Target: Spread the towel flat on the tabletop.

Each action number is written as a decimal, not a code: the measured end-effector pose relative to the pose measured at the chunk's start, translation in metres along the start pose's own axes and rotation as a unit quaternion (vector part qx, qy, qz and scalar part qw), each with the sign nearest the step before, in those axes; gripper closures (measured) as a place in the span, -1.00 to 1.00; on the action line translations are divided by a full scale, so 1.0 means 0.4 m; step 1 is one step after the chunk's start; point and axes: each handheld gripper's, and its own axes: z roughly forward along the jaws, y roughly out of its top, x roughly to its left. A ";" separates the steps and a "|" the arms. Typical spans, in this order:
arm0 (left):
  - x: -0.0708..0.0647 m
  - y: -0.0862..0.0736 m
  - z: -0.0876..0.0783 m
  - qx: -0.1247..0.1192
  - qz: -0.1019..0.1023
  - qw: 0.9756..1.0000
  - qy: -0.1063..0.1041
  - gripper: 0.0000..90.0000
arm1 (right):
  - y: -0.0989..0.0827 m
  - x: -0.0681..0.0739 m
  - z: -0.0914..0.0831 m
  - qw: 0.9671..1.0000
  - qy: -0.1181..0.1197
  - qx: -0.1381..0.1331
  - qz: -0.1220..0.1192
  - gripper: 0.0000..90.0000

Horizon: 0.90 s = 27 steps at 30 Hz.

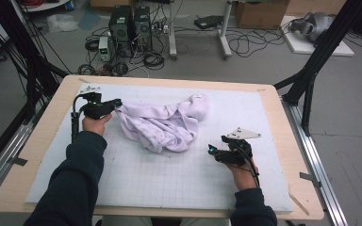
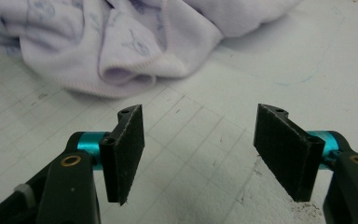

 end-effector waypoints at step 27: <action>-0.029 -0.143 -0.197 -0.067 0.042 0.991 -0.110 -0.38 | 0.033 0.041 0.021 0.999 0.032 -0.026 0.006 -0.27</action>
